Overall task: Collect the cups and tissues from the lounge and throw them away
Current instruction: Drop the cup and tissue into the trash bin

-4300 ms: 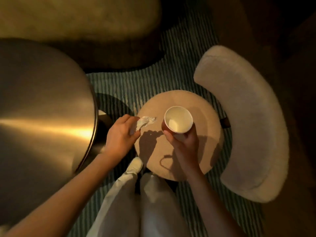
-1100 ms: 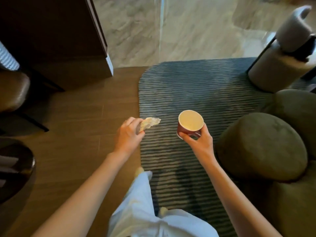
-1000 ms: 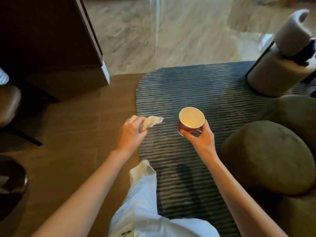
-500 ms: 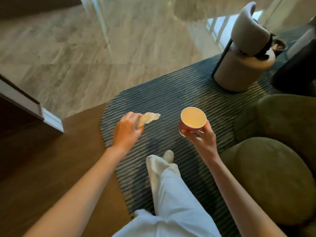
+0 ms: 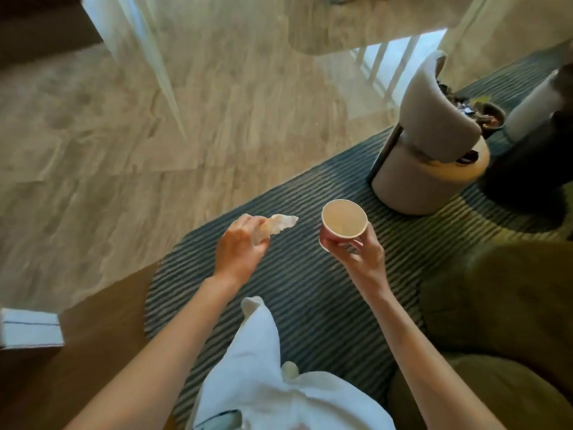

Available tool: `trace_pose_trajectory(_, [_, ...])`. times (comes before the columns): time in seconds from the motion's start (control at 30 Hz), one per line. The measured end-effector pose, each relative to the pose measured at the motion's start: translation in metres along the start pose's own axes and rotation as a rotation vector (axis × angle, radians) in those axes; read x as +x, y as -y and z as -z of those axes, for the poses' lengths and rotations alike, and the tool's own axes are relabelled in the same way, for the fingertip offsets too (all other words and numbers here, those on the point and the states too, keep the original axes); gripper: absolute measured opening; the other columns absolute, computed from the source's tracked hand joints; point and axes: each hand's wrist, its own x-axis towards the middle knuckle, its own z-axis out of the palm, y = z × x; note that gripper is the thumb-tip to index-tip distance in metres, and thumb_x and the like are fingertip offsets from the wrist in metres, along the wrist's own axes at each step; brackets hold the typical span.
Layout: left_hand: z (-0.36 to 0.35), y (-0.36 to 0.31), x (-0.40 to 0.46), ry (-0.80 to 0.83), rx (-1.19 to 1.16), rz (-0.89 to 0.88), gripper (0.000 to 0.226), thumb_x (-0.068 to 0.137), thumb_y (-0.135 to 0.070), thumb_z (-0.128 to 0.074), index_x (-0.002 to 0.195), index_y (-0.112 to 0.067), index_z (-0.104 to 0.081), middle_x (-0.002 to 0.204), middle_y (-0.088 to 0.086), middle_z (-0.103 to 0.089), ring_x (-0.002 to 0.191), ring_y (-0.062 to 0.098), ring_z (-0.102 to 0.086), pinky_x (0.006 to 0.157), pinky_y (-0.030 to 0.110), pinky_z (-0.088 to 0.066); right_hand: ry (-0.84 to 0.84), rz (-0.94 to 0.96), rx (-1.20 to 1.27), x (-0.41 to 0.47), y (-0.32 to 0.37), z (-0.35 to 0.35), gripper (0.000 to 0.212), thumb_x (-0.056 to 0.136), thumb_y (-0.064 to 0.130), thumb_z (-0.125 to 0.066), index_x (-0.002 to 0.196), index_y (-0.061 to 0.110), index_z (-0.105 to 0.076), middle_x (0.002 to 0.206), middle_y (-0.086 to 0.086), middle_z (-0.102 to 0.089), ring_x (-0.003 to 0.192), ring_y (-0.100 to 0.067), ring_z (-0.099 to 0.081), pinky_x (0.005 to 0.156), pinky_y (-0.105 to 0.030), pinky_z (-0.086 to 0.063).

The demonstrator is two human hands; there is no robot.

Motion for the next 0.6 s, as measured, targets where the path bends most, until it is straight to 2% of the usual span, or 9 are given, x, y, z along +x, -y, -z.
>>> trace_pose_trajectory(0.1, [-0.016,0.005,0.088,0.006,0.004,-0.015,0.026,0.081,-0.017,-0.07,0.106,-0.018,-0.066,0.099,-0.001,-0.064,0.083,0.022,-0.062,0.066,0.027,-0.041,-0.039,-0.03,-0.01,0.08,-0.015,-0.011,0.066,0.068,0.021,-0.085,0.124,0.023,-0.05,0.114,-0.001,-0.064,0.105,-0.011,-0.064,0.09,-0.027,-0.052])
trace_pose_trajectory(0.27, [-0.036,-0.003,0.25,0.067,-0.004,-0.094,0.025,0.081,-0.016,-0.07,0.106,-0.018,-0.066,0.102,0.001,-0.065,0.086,0.025,-0.063,0.067,0.035,-0.05,-0.144,-0.092,-0.016,0.215,-0.026,-0.021,0.068,0.068,0.025,-0.084,0.125,0.023,-0.048,0.117,-0.001,-0.063,0.104,-0.007,-0.062,0.088,-0.022,-0.05])
trace_pose_trajectory(0.43, [-0.052,-0.032,0.391,0.124,0.03,-0.173,0.028,0.081,-0.018,-0.068,0.108,-0.017,-0.065,0.104,0.003,-0.064,0.09,0.027,-0.063,0.069,0.036,-0.051,-0.205,-0.119,-0.042,0.335,-0.027,-0.013,0.067,0.068,0.017,-0.085,0.121,0.027,-0.046,0.106,0.012,-0.061,0.092,0.006,-0.062,0.082,-0.016,-0.052])
trace_pose_trajectory(0.6, [-0.096,-0.058,0.522,0.177,0.023,-0.23,0.029,0.081,-0.015,-0.067,0.11,-0.014,-0.065,0.105,0.003,-0.064,0.089,0.027,-0.063,0.067,0.034,-0.047,-0.272,-0.137,-0.049,0.461,-0.054,0.012,0.066,0.067,0.018,-0.085,0.117,0.035,-0.046,0.098,0.021,-0.062,0.087,0.007,-0.063,0.078,-0.011,-0.051])
